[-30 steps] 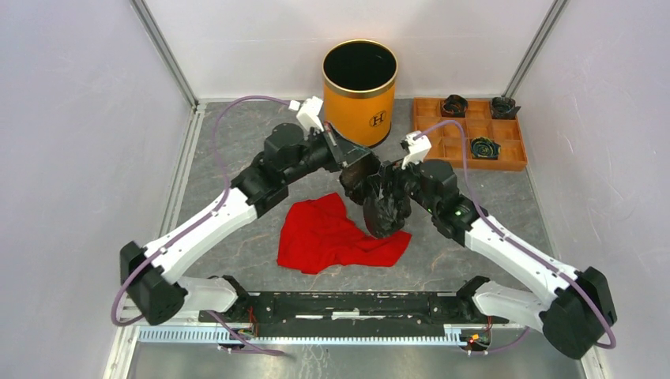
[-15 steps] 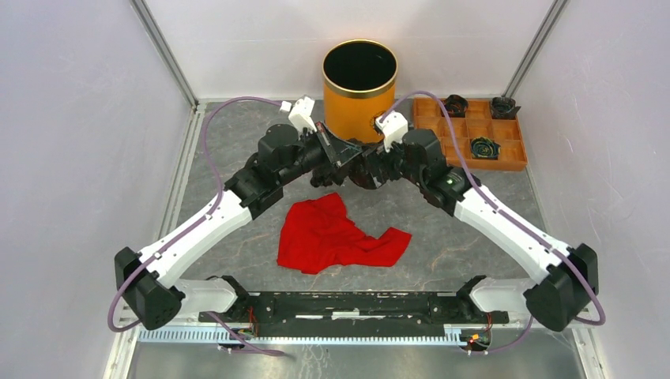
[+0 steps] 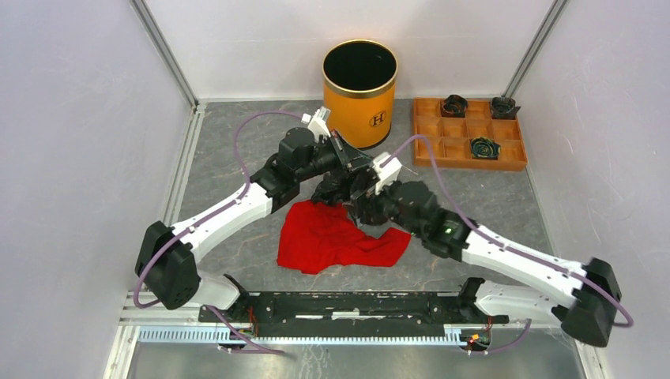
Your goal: Put the trash bags into the trash bin
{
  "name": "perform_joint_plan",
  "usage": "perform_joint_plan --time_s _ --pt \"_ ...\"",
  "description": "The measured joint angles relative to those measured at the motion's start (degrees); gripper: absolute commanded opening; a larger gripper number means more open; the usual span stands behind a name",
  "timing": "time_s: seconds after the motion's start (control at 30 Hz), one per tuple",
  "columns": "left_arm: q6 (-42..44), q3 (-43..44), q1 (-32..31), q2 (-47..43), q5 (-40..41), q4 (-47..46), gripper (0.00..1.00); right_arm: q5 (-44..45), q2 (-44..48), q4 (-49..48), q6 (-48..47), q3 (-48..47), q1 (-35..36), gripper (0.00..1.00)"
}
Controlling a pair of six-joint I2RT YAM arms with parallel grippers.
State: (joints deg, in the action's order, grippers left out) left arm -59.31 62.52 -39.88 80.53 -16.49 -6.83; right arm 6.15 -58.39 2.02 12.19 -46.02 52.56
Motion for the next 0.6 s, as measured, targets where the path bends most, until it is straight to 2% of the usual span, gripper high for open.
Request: perform_joint_plan --time_s 0.13,0.2,0.23,0.27,0.3,0.33,0.37,0.4,0.5,0.57,0.6 --pt "-2.5 -0.9 0.0 0.0 -1.9 -2.6 0.02 17.8 -6.7 -5.8 2.0 1.8 7.8 0.98" --pt "-3.1 -1.2 0.0 0.0 -2.2 -3.7 0.02 26.8 -10.1 -7.6 4.2 1.1 9.9 0.89" --pt "-3.4 -1.4 0.0 0.0 -2.3 -4.2 0.02 29.9 -11.5 -8.2 5.0 0.7 10.2 0.73" --pt "-3.8 -1.6 0.0 0.0 -2.5 -4.5 0.02 33.0 -12.8 -9.0 5.8 0.4 10.2 0.42" --pt "-4.0 -1.7 0.0 0.0 -2.8 -4.7 0.02 35.7 -13.7 -10.2 6.4 0.3 10.2 0.20" --pt "-4.2 -1.9 0.1 0.0 -3.1 -4.9 0.06 38.0 -14.3 -11.2 6.6 0.4 10.2 0.16" --pt "-4.3 -2.0 0.4 0.0 -3.4 -4.9 0.14 39.5 -14.5 -11.8 6.9 0.5 10.2 0.10" --pt "-4.3 -2.0 0.7 -0.1 -3.9 -4.9 0.28 41.1 -14.4 -12.5 7.6 0.6 10.1 0.04" --pt "-3.7 -2.3 3.1 -1.0 -5.5 -3.9 0.74 41.4 -12.3 -14.4 7.3 2.2 9.2 0.01" --pt "-1.6 -2.6 6.3 -2.9 -6.1 -1.2 0.90 34.5 -9.3 -15.4 6.6 4.9 5.9 0.00" --pt "-0.2 -2.9 8.4 -4.3 -6.1 0.9 0.96 26.9 -7.6 -15.6 6.6 6.3 1.7 0.00"
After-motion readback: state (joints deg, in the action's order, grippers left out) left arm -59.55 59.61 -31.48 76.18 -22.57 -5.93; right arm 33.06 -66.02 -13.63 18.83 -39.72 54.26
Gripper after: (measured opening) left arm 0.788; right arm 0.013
